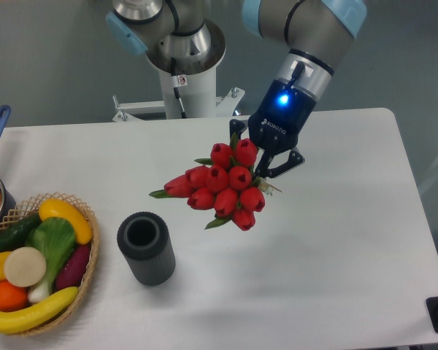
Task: Insert the flowers into the vase
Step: 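Hold the red tulip bunch stems in the gripper above the table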
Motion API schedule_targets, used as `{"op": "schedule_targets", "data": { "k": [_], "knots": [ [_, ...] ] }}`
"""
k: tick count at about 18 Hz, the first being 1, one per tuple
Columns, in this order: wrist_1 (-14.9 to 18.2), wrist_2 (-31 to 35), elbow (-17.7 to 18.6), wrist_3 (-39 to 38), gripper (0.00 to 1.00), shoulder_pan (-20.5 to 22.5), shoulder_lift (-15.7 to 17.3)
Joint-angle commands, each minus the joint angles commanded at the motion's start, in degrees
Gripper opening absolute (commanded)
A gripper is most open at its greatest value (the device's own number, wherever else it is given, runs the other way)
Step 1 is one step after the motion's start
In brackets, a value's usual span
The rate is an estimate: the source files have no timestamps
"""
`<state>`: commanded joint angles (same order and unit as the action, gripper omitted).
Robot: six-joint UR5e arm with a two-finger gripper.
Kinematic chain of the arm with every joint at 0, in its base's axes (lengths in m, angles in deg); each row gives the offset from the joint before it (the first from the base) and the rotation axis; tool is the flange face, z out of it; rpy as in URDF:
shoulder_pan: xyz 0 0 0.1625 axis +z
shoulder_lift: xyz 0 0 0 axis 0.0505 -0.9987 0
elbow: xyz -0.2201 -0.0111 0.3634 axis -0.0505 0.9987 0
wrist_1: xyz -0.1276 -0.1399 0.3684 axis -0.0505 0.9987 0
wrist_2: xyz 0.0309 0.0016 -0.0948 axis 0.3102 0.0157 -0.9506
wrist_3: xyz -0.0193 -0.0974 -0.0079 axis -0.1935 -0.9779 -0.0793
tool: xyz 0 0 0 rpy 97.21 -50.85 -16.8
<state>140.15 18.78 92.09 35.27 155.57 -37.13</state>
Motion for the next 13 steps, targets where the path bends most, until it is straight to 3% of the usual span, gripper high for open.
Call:
{"op": "schedule_targets", "data": {
  "k": [13],
  "knots": [
    [-1.3,-0.6,-1.2,-2.9,0.21,-0.6,-0.1]
  ]
}}
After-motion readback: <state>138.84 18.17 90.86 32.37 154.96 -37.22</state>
